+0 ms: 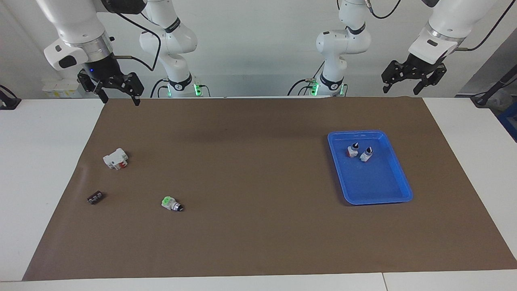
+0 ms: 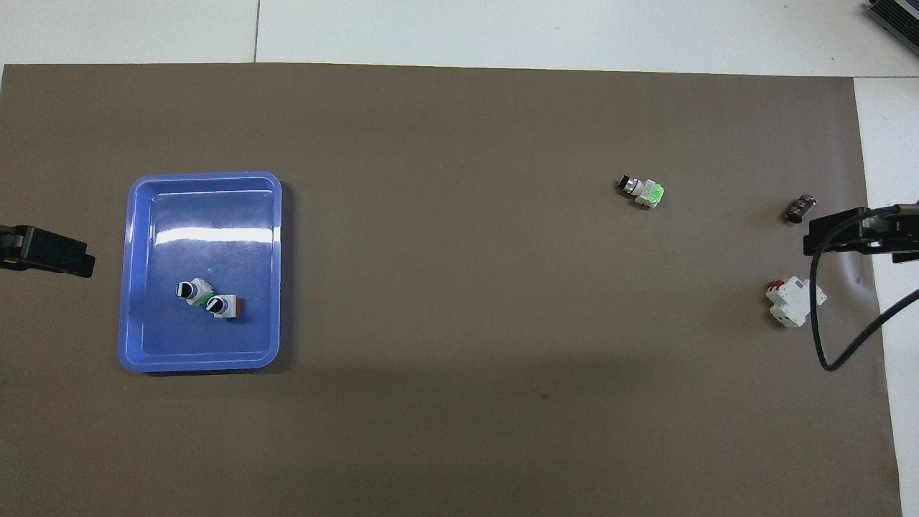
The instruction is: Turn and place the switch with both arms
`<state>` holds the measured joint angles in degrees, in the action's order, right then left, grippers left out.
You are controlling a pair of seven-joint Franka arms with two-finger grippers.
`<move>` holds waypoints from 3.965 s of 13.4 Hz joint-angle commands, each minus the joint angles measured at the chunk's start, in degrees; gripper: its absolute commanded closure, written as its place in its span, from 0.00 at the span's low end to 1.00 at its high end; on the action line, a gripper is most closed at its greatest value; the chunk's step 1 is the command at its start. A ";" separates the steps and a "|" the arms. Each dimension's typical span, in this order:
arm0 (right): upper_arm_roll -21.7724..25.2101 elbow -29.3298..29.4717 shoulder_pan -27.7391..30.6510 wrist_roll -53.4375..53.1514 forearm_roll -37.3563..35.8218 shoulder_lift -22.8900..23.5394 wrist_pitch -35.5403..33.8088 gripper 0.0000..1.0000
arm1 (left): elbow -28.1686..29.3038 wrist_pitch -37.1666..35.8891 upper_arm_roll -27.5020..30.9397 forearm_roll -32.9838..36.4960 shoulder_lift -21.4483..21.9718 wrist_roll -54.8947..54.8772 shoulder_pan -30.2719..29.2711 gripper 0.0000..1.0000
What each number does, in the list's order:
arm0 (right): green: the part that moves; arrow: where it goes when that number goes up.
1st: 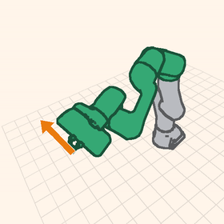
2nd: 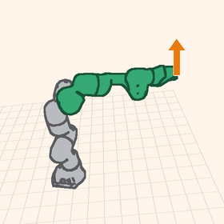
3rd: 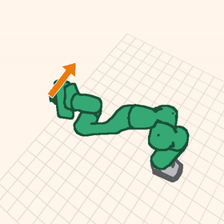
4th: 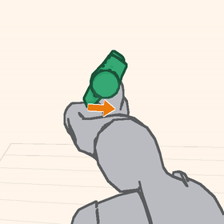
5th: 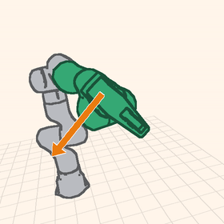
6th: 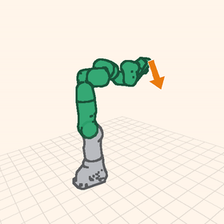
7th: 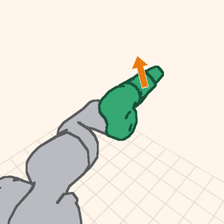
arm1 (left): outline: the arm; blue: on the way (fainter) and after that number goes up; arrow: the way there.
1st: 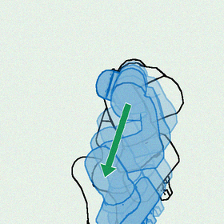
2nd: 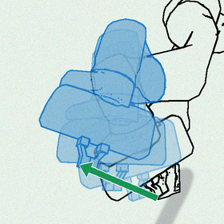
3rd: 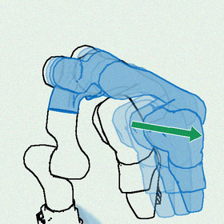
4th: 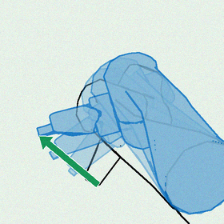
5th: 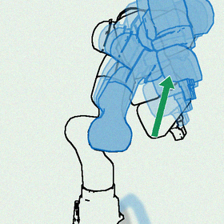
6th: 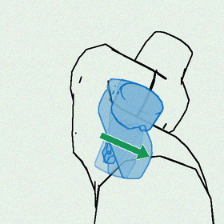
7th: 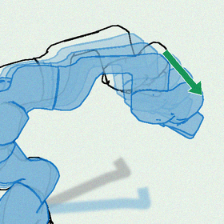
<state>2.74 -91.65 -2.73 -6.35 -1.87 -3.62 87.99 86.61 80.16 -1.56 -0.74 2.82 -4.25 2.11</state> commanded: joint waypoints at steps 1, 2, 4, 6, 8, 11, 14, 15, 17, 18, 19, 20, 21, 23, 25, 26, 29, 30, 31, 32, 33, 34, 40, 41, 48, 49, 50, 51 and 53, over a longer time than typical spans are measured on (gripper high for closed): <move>-0.28 0.24 -0.08 -0.94 -0.77 0.02 -0.45 0.00 | 1.64 0.61 -0.28 0.65 1.40 0.39 -0.27 0.00; -0.28 0.24 0.00 -0.86 -0.77 0.02 -0.45 0.00 | 1.64 0.61 -0.28 0.65 1.40 0.39 -0.27 0.00; -0.28 0.24 -0.08 -0.86 -0.77 0.02 -0.45 0.00 | 1.72 0.61 -0.28 0.65 1.40 0.39 -0.27 0.00; -0.28 -0.46 -0.08 -1.03 -0.68 -0.25 -0.10 0.00 | 1.64 0.61 -0.28 0.65 1.49 0.39 -0.27 0.00; -0.28 -1.51 -0.08 -0.94 -1.03 -0.42 2.00 0.00 | 1.64 0.61 -0.28 0.65 1.40 0.39 -0.18 0.00; -0.19 -1.60 0.01 -0.77 -1.03 -0.25 2.53 0.00 | 1.64 0.61 -0.28 0.65 1.40 0.39 -0.27 0.00; -0.20 -1.34 0.27 -0.24 -0.94 0.54 2.71 0.00 | 1.64 0.61 -0.28 0.65 1.49 0.39 -0.27 0.00; -0.19 -1.43 0.70 0.11 -0.42 1.50 3.41 0.00 | 1.72 0.61 -0.28 0.65 1.40 0.39 -0.27 0.00; -0.19 -1.51 0.53 4.22 0.02 3.87 7.44 0.00 | 1.64 0.61 -0.28 0.65 1.40 0.39 -0.27 0.00; -0.28 -1.08 0.45 5.90 0.81 6.23 8.67 0.00 | 1.64 0.61 -0.28 0.65 1.40 0.39 -0.27 0.00; -0.20 -0.90 0.45 6.87 1.60 8.43 11.56 0.00 | 1.64 0.61 -0.28 0.65 1.40 0.39 -0.27 0.00; -0.28 -0.99 0.27 9.05 1.69 10.28 14.98 0.00 | 1.64 0.61 -0.28 0.65 1.40 0.39 -0.18 0.00; -0.28 -0.90 -0.08 10.82 1.52 13.00 18.15 0.00 | 1.64 0.61 -0.28 0.65 1.40 0.39 -0.27 0.00; -1.07 -0.73 -1.22 13.19 1.52 17.83 23.69 0.00 | 1.64 0.61 -0.28 0.65 1.40 0.39 -0.18 0.00; -2.47 -0.81 -1.40 20.55 3.87 22.76 26.78 0.00 | 1.64 0.61 -0.28 0.65 1.40 0.39 -0.27 0.00; -2.74 -1.33 -1.49 25.64 5.37 24.34 29.40 0.00 | 1.72 0.61 -0.28 0.65 1.40 0.39 -0.27 0.00; -2.83 -5.72 -1.75 38.84 5.47 27.43 41.87 0.00 | 1.64 0.61 -0.28 0.65 1.40 0.39 -0.27 0.00; -2.83 -5.99 -1.75 41.92 5.56 29.09 44.08 0.00 | 1.64 0.61 -0.28 0.65 1.40 0.39 -0.27 0.00; -2.83 -6.00 -1.66 45.51 5.56 30.76 45.41 0.00 | 1.64 0.61 -0.28 0.65 1.40 0.39 -0.27 0.00; -2.83 -6.17 -1.75 48.60 5.56 31.56 45.77 0.00 | 1.64 0.61 -0.28 0.65 1.40 0.39 -0.27 0.00; -2.83 -7.39 -1.66 50.98 5.56 31.31 45.69 0.00 | 1.64 0.61 -0.28 0.65 1.40 0.39 -0.18 0.00; -2.83 -8.36 -1.06 53.96 5.56 31.04 45.78 0.00 | 1.64 0.61 -0.28 0.65 1.40 0.39 -0.18 0.00; -2.66 -11.71 -1.05 59.34 5.04 31.13 48.59 0.28 | 1.72 0.61 -0.28 0.65 1.40 0.39 -0.18 0.00; -2.66 -11.54 -0.79 61.09 4.95 31.22 48.68 0.58 | 1.72 0.61 -0.28 0.65 1.48 0.39 -0.27 0.00; -7.03 -8.02 -0.88 71.46 5.47 30.17 43.67 1.00 | 1.64 0.61 -0.28 0.65 1.48 0.39 -0.18 0.00; -9.40 -8.11 -0.53 73.91 5.74 28.42 42.88 1.00 | 1.64 0.61 -0.28 0.65 1.49 0.39 -0.27 0.00; -12.21 -8.02 0.52 76.38 8.61 26.84 39.74 1.00 | 1.64 0.61 -0.28 0.65 1.40 0.39 -0.27 0.00; -14.24 -8.11 0.97 78.14 13.69 25.26 36.06 1.00 | 1.64 0.61 -0.28 0.65 1.40 0.39 -0.18 0.00; -15.83 -8.11 0.01 83.06 19.17 21.57 34.97 1.00 | 1.64 0.61 -0.28 0.65 1.40 0.39 -0.27 0.00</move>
<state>-11.03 -98.74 -3.83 71.48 13.02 21.88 124.84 86.63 80.16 -1.58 -0.74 2.84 -4.26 2.10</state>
